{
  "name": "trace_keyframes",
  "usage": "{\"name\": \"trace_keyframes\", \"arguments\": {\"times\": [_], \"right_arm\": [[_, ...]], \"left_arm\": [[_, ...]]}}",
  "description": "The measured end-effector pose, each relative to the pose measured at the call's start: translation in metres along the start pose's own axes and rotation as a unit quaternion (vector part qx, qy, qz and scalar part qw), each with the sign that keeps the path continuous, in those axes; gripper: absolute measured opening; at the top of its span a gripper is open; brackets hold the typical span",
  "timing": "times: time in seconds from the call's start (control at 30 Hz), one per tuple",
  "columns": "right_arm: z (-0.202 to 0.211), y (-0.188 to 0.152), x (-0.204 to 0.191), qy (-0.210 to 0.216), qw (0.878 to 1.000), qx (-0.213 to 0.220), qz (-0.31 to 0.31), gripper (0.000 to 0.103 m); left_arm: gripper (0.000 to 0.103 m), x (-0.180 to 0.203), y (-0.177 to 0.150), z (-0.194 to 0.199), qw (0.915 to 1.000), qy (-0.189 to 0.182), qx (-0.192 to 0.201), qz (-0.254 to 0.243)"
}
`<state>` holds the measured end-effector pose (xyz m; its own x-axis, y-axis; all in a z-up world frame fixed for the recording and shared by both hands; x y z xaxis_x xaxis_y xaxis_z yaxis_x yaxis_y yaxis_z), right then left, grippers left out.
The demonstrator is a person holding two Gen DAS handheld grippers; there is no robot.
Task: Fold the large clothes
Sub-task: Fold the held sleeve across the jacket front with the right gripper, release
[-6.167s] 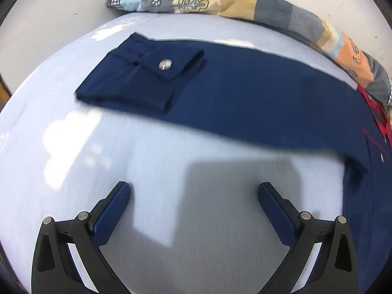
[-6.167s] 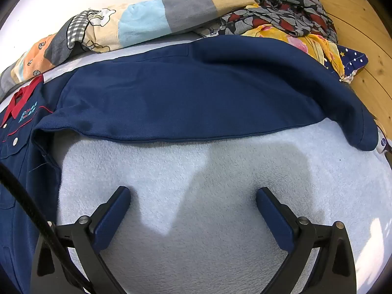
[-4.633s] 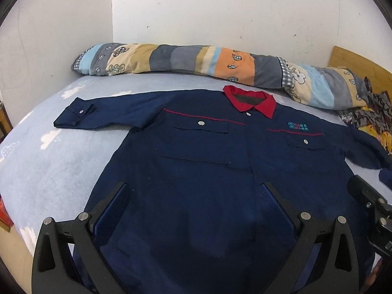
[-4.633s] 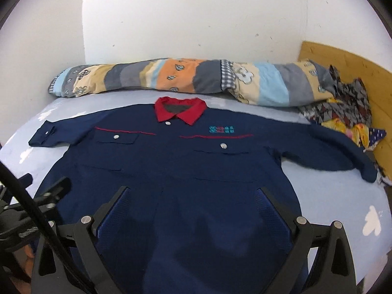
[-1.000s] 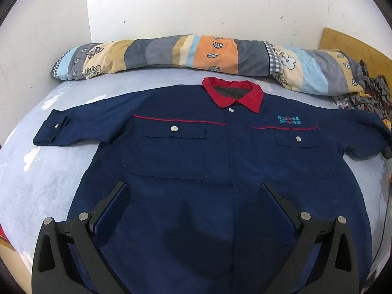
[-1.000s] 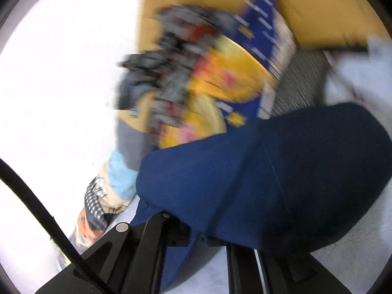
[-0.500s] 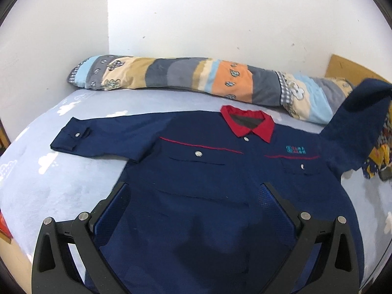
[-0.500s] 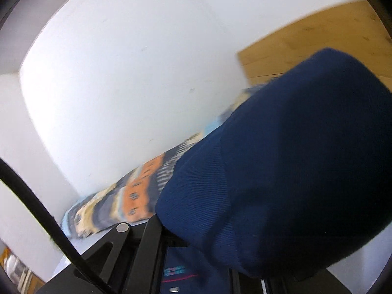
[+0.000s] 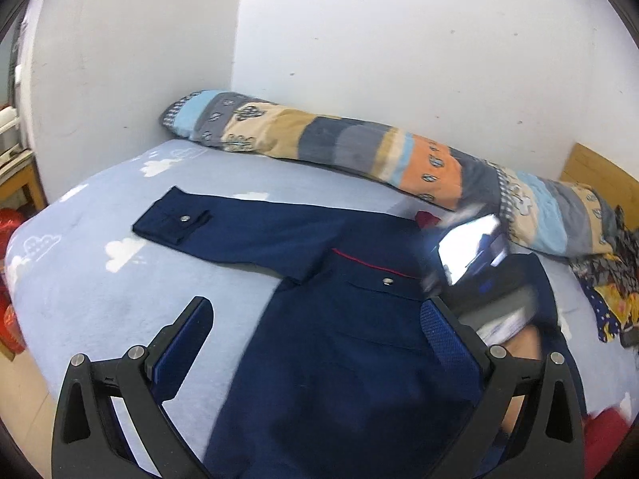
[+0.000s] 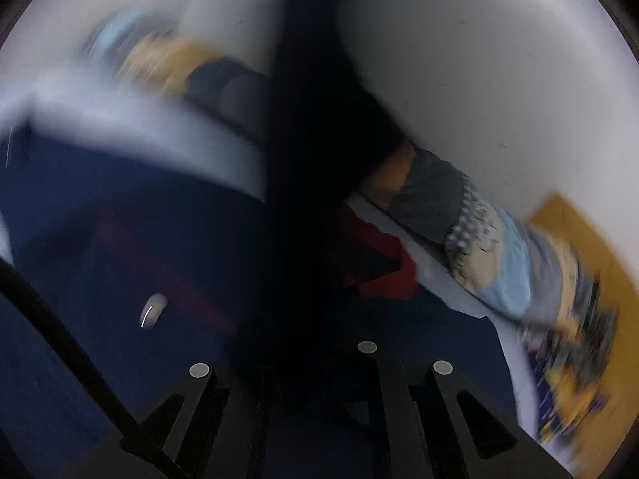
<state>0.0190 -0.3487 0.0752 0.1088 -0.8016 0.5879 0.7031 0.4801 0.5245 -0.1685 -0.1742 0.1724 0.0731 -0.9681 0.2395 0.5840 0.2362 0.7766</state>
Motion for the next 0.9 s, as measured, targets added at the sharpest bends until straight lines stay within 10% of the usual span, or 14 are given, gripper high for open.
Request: {"name": "trace_keyframes", "arguments": {"times": [0.43,0.67,0.8,0.9], "right_arm": [[0.012,0.011,0.011,0.107,0.986,0.007,-0.128,0.007],[-0.003,-0.006,-0.056,0.119,0.991,-0.055,0.022,0.018],[0.026,-0.008,-0.039,0.233,0.972,-0.034,0.009,0.07],[0.046,-0.001,0.001,0.308,0.95,0.005,-0.052,0.076]], "left_arm": [[0.103,-0.036,0.012,-0.007,0.9981,0.027,-0.012,0.054],[0.103,-0.051,0.01,-0.019,0.9957,0.034,-0.036,0.078],[0.103,-0.058,0.014,-0.018,0.9949,0.037,-0.03,0.09],[0.103,-0.065,0.017,-0.018,0.9936,0.04,-0.028,0.102]]}}
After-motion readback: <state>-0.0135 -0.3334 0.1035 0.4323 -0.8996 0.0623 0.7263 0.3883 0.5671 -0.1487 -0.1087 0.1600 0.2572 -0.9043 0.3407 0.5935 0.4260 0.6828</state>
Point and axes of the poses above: each gripper's, at about its wrist camera, not at the fingertips, and z roughly against the way its jaws point, x to its right, y to its top, the point moved 2 cm from there along -z, roughly the way its jaws point, and after that the axes turned 9 degrees about z, right-handed, at the moved point
